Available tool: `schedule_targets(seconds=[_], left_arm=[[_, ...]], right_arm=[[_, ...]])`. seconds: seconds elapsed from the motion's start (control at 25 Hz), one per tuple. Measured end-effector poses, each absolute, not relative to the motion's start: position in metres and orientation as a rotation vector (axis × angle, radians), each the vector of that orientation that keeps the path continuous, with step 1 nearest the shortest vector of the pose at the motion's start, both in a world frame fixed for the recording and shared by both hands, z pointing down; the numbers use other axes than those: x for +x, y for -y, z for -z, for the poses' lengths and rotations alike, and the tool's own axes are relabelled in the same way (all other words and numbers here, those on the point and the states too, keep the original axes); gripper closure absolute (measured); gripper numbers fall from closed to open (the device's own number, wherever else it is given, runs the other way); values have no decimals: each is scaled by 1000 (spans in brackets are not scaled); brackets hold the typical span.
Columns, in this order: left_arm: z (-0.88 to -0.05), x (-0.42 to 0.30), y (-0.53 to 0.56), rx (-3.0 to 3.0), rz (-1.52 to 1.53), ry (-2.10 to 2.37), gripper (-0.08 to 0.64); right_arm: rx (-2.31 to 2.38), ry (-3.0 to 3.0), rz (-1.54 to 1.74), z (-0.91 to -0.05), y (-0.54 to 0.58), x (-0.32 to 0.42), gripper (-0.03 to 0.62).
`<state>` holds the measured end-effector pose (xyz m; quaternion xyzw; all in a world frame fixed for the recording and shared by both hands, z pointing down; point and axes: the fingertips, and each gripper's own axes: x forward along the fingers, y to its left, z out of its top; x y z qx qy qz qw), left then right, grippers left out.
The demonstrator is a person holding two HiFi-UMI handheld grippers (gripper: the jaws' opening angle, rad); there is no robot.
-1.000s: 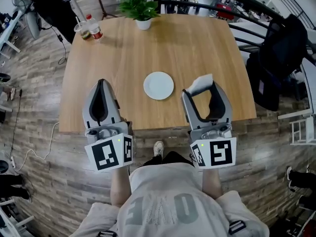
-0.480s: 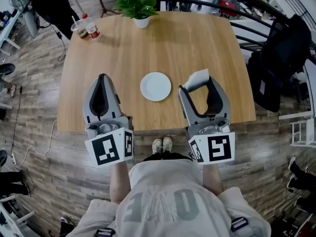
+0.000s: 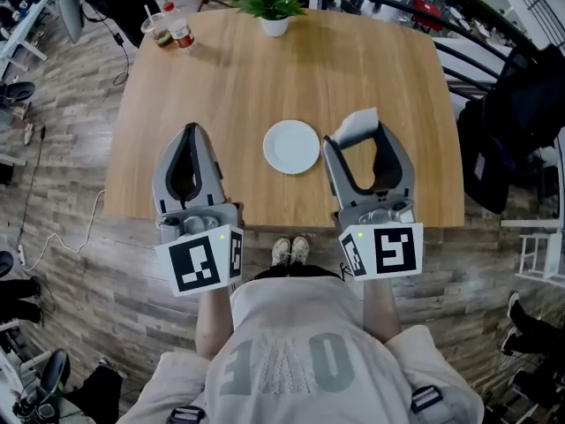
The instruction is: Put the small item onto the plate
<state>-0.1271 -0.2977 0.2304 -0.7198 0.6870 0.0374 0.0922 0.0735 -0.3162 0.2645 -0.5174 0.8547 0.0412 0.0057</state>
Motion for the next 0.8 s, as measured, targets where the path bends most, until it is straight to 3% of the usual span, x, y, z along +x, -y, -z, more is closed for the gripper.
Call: schedule_targets(seconds=[0.4,0.8], left_arm=[[-249,-147,299,-2104,-34,-2126,551],[-281,-159,307,-2117,56,-2218,551]], right_arm=[[-1629,-2962,-42,-340,388,24,284],[-1619,-3390,406,-490,425,4,285]])
